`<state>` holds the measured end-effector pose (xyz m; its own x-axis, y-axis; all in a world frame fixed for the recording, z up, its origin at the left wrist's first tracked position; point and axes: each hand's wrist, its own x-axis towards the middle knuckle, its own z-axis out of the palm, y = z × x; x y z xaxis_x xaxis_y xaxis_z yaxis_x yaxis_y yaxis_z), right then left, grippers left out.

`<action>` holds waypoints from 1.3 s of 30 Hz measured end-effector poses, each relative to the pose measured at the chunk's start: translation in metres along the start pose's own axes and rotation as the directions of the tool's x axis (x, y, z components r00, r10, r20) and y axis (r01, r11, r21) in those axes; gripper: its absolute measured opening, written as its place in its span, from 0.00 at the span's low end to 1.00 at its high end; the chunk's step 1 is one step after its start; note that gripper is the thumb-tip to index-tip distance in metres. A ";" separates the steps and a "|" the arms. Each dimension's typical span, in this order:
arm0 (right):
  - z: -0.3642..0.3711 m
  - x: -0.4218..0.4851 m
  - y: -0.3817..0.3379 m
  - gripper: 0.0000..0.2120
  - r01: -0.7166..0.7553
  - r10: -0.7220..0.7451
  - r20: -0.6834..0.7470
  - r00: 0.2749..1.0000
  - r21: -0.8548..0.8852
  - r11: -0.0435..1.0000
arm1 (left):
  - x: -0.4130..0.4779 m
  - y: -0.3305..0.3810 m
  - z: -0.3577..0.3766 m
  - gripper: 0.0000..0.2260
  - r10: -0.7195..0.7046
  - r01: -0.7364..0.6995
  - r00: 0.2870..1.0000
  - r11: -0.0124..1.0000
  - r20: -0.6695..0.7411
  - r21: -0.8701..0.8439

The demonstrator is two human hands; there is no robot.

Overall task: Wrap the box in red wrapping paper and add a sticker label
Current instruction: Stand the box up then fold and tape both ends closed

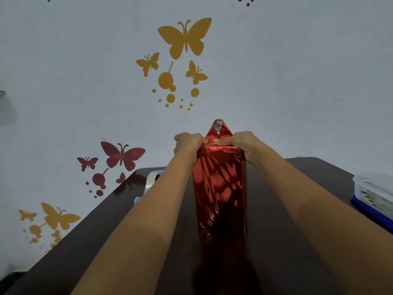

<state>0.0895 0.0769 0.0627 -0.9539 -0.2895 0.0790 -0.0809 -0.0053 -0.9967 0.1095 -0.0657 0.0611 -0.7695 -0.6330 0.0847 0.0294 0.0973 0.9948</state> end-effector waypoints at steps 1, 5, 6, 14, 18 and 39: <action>0.000 -0.001 0.000 0.29 -0.012 0.012 0.005 1.000 0.001 1.000 | 0.003 0.000 -0.002 0.34 0.001 -0.001 1.000 1.000 0.008 0.005; -0.003 -0.006 -0.002 0.21 -0.017 0.015 0.059 0.998 0.039 0.999 | -0.040 0.012 -0.013 0.30 -0.005 0.007 0.997 1.000 0.081 -0.022; -0.004 -0.005 -0.002 0.21 -0.019 0.016 0.068 0.998 0.034 0.999 | -0.043 0.011 -0.014 0.28 -0.006 0.009 0.995 0.999 0.098 -0.034; -0.007 -0.014 -0.008 0.11 -0.123 0.114 0.097 0.989 0.093 0.988 | -0.064 -0.012 -0.035 0.18 -0.008 0.026 0.995 0.983 0.102 -0.181; -0.016 -0.022 -0.007 0.20 -0.128 0.128 0.013 0.992 0.069 0.989 | -0.061 -0.049 -0.074 0.15 0.147 -0.148 0.988 0.989 -0.038 -0.001; 0.178 -0.053 0.159 0.21 0.274 -0.245 0.232 0.941 -0.102 0.956 | -0.025 -0.059 -0.176 0.08 -0.385 0.323 0.910 0.890 0.151 0.321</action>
<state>0.1792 -0.0792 -0.1034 -0.8110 -0.4936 0.3140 -0.3683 0.0138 -0.9296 0.2394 -0.1912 0.0104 -0.8084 -0.4973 -0.3148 -0.4276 0.1286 0.8948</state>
